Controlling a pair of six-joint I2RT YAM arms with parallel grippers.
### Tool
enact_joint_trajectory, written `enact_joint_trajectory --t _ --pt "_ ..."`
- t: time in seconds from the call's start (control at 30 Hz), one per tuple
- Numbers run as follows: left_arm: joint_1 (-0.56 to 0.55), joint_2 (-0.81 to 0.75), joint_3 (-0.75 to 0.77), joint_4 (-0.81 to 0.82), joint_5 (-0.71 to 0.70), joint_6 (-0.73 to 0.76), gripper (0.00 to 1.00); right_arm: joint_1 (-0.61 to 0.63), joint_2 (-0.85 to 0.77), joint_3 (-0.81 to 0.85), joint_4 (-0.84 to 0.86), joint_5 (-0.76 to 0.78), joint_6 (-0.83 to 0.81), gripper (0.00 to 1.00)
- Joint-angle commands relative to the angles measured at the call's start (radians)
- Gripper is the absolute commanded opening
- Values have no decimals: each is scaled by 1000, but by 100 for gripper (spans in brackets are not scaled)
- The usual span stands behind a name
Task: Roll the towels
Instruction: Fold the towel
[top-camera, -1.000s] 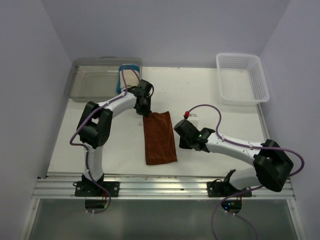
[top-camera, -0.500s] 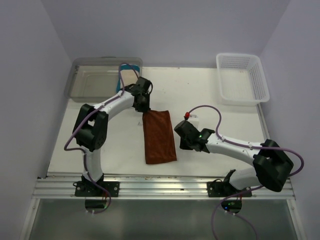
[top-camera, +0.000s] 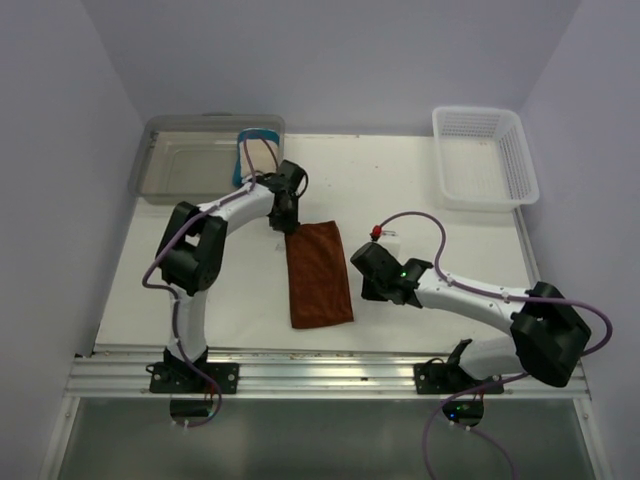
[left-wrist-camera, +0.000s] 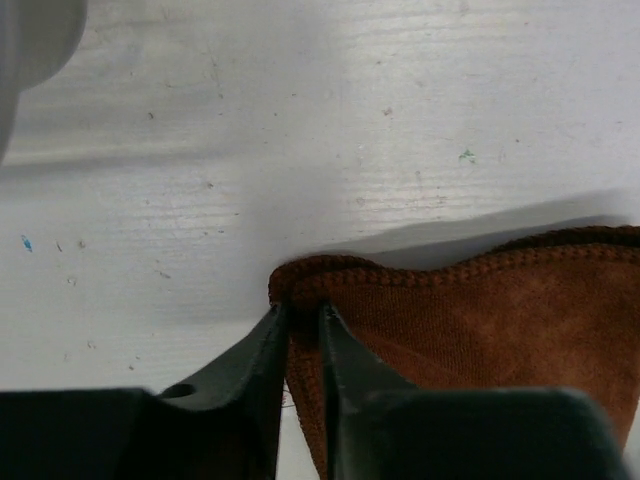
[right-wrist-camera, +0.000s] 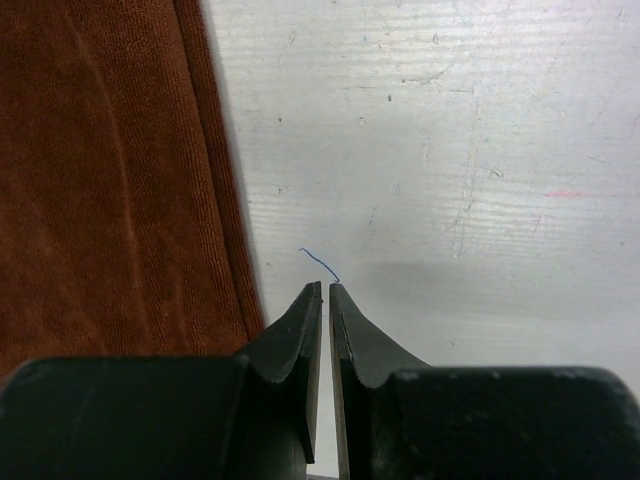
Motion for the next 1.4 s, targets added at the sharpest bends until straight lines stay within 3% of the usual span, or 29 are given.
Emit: enact_joint_trajectory --t 0.0,0.13,0.3,0.53,0.7,0.93,1.07,1.37 --pt "5 13 55 -32 -40 -9 28 0 -51 11 -20 23 -4 11" --pt "2 -24 85 -67 -82 -11 40 15 -51 55 -25 12 -40 11" --pt "-16 -146 61 -105 -140 -14 41 78 69 190 -23 -7 -96 8" --pt "-28 -404 -276 5 -27 -31 40 64 251 345 -13 -46 -191 12" --pt "-67 -524 -485 144 92 -109 40 -24 313 399 64 -150 -238 14" --pt "-131 -521 -585 269 161 -192 39 -86 457 506 76 -218 -273 14" --pt "-131 -452 -628 293 133 -152 38 -123 521 508 96 -227 -268 14" --pt "-130 -299 -550 263 113 -106 36 -167 575 475 132 -212 -184 14"
